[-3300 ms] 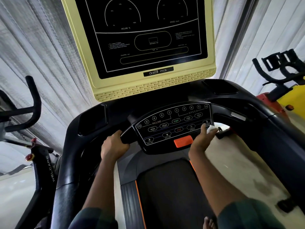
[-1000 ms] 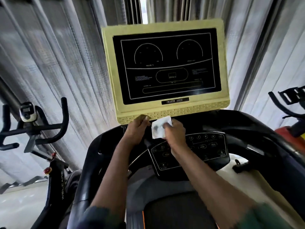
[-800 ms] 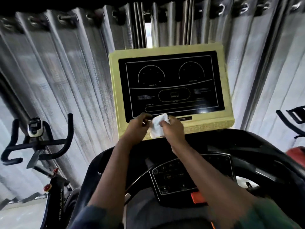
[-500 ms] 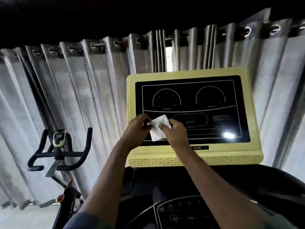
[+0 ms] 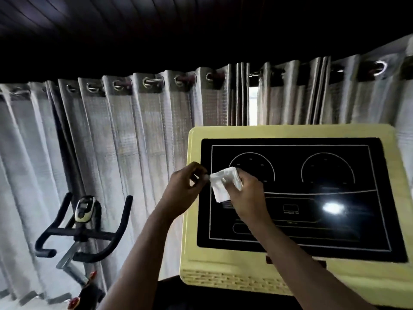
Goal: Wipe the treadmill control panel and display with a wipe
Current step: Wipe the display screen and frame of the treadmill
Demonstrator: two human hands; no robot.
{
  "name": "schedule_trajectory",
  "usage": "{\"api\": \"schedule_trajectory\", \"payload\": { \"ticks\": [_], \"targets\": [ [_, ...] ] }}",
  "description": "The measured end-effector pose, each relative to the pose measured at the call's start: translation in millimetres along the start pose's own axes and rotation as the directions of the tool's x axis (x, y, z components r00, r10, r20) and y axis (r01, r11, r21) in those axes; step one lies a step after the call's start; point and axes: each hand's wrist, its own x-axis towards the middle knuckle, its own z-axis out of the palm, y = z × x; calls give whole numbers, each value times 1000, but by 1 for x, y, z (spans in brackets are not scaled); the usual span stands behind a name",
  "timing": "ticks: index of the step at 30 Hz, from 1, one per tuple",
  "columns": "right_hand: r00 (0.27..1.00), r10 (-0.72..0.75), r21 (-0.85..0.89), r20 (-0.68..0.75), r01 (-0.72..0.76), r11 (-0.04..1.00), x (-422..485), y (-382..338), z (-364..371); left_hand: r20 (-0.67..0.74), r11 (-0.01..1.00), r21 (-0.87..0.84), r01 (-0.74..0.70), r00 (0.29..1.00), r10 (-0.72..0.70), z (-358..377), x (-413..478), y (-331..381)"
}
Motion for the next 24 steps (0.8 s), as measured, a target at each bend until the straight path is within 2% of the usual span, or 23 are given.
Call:
{"api": "schedule_trajectory", "payload": {
  "ticks": [3,5,7,9,11,12,14,16,19,21,24],
  "targets": [
    [985,-152,-137,-82,140,981,30,2,12,-116,998,2,69,991,-69,-4,31,-40],
    [987,-133,-262,-93,104,960,51,10,18,-175,985,4,174,970,-171,1,47,-66],
    [975,-181,-387,-128,119,914,74,18,23,-144,957,-57,285,946,-290,16,59,-87],
    [945,-304,-436,-118,226,871,95,22,30,-79,909,-230,348,924,-374,37,62,-98],
    [897,-441,-514,0,378,770,110,31,37,-119,868,-377,322,913,-391,52,59,-105],
    [881,-464,-545,93,435,716,115,38,40,-150,866,-396,305,909,-389,56,58,-107],
    [845,-437,-562,309,533,632,113,52,52,-171,869,-405,284,910,-378,59,58,-114],
    [761,-392,-557,516,646,522,99,70,65,-180,868,-433,244,920,-349,60,56,-118],
    [681,-360,-545,638,729,414,93,83,70,-191,864,-453,220,923,-335,63,55,-119],
    [723,-367,-603,585,691,398,112,80,64,-194,862,-451,232,917,-348,65,54,-121],
    [884,-328,-743,334,461,486,135,73,56,-183,856,-449,255,912,-368,66,56,-121]
  ]
}}
